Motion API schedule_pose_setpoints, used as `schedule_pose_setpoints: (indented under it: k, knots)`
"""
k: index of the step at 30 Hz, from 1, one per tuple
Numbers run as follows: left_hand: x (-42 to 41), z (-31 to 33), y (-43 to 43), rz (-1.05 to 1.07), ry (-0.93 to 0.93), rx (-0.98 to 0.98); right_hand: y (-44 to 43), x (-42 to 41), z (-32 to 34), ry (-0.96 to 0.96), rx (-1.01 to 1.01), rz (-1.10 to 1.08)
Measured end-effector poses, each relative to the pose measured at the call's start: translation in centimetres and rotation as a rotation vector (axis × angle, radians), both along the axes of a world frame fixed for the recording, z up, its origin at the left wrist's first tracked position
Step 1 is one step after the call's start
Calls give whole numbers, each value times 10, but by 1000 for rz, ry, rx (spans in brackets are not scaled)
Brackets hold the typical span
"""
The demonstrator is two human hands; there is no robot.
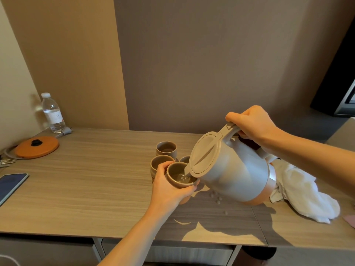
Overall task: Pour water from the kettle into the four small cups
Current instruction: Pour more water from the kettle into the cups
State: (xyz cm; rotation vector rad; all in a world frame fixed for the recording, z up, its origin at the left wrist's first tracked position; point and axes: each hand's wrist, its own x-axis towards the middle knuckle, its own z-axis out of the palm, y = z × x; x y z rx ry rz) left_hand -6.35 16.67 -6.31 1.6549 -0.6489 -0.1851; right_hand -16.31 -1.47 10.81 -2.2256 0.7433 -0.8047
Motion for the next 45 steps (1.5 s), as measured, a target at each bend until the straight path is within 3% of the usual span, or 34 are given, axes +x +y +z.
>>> schedule_pose_setpoints:
  k: [45]
  knots:
    - [-1, -9, -3, -14, 43, 21, -3, -2, -7, 39, -6, -62]
